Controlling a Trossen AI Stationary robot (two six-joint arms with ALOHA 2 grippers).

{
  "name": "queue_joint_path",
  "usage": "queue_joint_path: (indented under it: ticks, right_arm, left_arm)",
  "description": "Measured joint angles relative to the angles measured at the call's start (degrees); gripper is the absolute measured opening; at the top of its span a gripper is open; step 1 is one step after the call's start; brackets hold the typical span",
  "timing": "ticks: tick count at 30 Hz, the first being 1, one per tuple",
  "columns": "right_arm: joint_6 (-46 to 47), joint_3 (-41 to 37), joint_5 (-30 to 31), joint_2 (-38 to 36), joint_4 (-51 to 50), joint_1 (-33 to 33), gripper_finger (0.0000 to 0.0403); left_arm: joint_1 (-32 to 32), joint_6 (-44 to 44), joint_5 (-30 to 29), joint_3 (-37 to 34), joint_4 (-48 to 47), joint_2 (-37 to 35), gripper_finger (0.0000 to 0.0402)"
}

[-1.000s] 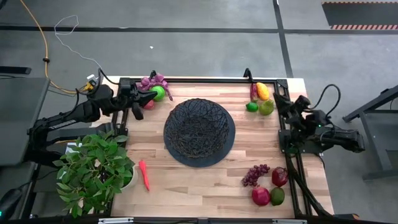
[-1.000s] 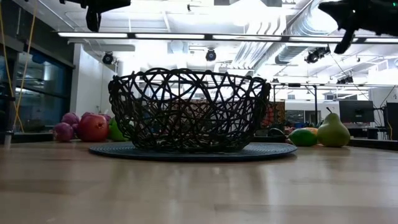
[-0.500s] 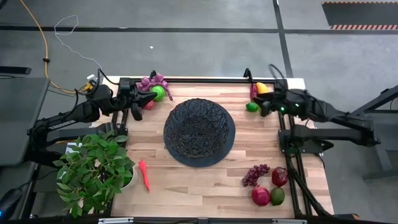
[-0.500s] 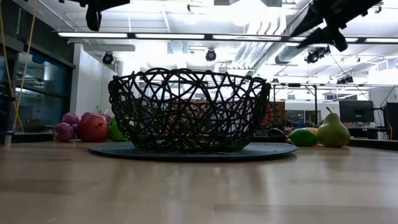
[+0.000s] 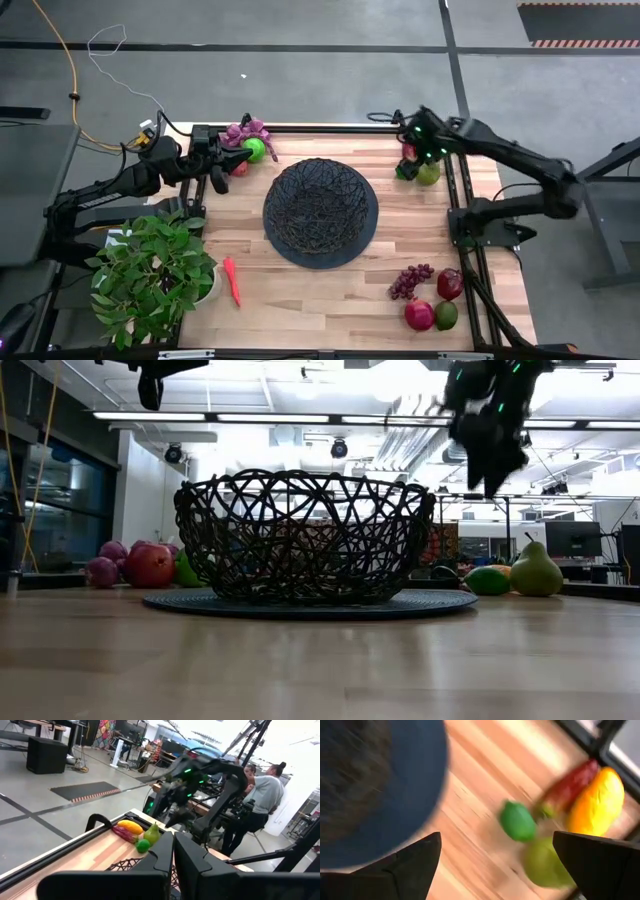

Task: Build produce basket
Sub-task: Put the purple garlic into the basket

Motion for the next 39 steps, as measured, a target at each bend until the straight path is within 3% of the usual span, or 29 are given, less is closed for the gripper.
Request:
queue_joint_path:
  ticks: [9, 20, 25, 33, 39]
  right_arm:
    - [-7.59, -0.76, 0.18, 15.85, -1.48, -6.02, 0.0365]
    - [-10.07, -0.78, 2.49, 21.66, 3.64, -5.93, 0.0365]
    - [-9.81, -0.79, 0.23, 19.72, 6.71, -5.93, 0.0365]
    - [-3.30, -0.79, -8.67, 8.13, 17.78, -5.93, 0.0365]
    - [2.05, -0.79, -9.35, 1.70, 23.32, -5.93, 0.0365]
  left_arm:
    - [0.02, 0.29, -0.07, 0.00, 0.00, 0.00, 0.0006]
    - [0.04, 0.57, -0.50, 0.00, 0.00, 0.02, 0.0006]
    - [0.02, 0.57, -1.78, 0.00, 0.00, 0.04, 0.0006]
    - [0.55, 1.05, -8.86, 0.48, -0.37, 1.70, 0.0006]
    - [5.81, 2.98, -9.52, 10.77, -12.92, 11.46, 0.0042]
